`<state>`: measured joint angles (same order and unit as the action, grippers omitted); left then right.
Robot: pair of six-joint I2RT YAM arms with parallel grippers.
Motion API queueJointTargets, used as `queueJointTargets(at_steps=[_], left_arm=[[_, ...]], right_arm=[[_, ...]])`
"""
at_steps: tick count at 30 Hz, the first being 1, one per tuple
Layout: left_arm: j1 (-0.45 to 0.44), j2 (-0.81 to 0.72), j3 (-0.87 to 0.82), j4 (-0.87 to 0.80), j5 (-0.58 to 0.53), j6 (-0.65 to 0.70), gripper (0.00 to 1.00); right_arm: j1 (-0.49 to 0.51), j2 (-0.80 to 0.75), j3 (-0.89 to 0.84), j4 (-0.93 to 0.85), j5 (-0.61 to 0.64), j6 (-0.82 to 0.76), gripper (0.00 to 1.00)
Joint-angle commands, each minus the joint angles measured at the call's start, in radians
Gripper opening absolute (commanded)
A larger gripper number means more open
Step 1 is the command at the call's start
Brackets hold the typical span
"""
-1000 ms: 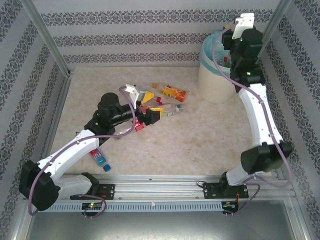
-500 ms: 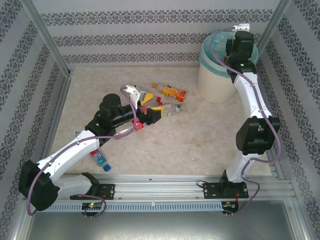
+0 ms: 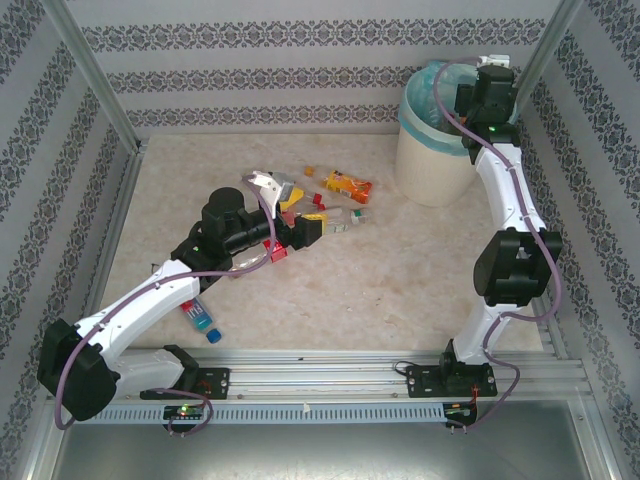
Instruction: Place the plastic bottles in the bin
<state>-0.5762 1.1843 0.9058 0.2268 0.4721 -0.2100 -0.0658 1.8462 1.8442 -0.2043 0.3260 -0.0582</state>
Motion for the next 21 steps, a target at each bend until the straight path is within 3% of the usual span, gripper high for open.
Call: queueJointTargets(at_steps=[1, 16, 21], left_arm=[[-0.013, 0.013, 0.031, -0.018, -0.008, 0.003, 0.95], [-0.013, 0.021, 0.023, -0.024, -0.029, 0.009, 0.94], [-0.013, -0.023, 0.062, -0.203, -0.198, 0.004, 0.93]], right_arm=[[-0.002, -0.001, 0.047, -0.004, -0.013, 0.015, 0.70], [0.017, 0.081, 0.131, -0.105, -0.180, 0.109, 0.59], [0.048, 0.069, 0.117, -0.113, -0.226, 0.142, 0.57]])
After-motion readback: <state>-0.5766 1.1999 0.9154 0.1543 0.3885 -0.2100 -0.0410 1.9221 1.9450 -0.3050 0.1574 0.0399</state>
